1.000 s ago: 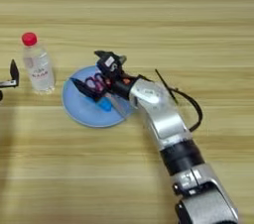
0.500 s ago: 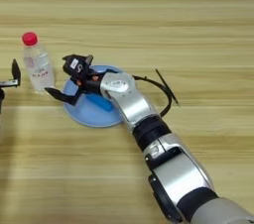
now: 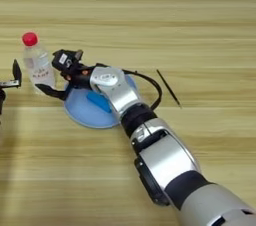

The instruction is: Move the objects on the table

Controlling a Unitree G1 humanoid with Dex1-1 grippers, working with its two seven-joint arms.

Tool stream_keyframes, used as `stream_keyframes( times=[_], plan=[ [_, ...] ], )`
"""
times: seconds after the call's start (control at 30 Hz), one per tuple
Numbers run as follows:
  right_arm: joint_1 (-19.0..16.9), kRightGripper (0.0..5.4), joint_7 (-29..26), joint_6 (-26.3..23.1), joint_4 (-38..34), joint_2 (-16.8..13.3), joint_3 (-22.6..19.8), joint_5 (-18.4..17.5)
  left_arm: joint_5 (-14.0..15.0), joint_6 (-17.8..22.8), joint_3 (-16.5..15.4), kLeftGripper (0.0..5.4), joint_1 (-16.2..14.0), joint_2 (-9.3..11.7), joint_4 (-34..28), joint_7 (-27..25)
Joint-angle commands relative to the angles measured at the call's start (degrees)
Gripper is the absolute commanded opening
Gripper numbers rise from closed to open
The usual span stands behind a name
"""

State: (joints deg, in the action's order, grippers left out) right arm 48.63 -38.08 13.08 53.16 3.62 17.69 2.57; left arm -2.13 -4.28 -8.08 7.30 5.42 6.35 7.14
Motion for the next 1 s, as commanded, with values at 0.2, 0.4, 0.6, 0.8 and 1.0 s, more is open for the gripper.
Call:
stream_keyframes(
  times=[0.2, 0.4, 0.6, 0.8, 1.0],
  plan=[
    [5.5, 5.37, 1.2, 3.4, 7.8, 3.1, -1.8, 1.5, -0.6, 0.5, 0.4, 5.4, -0.3, -0.2, -0.5, 0.4],
    [7.1, 5.37, 1.9, 4.6, 11.2, 4.1, -2.6, 2.1, -0.6, 0.5, 0.4, 5.4, -0.3, -0.3, -0.5, 0.5],
    [8.6, 5.37, 3.2, 5.5, 14.0, 4.7, -3.3, 2.9, -0.7, 0.4, 0.5, 5.4, -0.3, -0.4, -0.4, 0.5],
    [9.9, 5.37, 5.4, 5.8, 16.7, 5.4, -4.1, 3.8, -0.6, 0.4, 0.5, 5.4, -0.3, -0.4, -0.4, 0.5],
    [10.9, 5.37, 6.9, 5.6, 18.5, 6.4, -5.2, 3.8, -0.5, 0.4, 0.5, 5.4, -0.4, -0.3, -0.5, 0.5]
  ],
)
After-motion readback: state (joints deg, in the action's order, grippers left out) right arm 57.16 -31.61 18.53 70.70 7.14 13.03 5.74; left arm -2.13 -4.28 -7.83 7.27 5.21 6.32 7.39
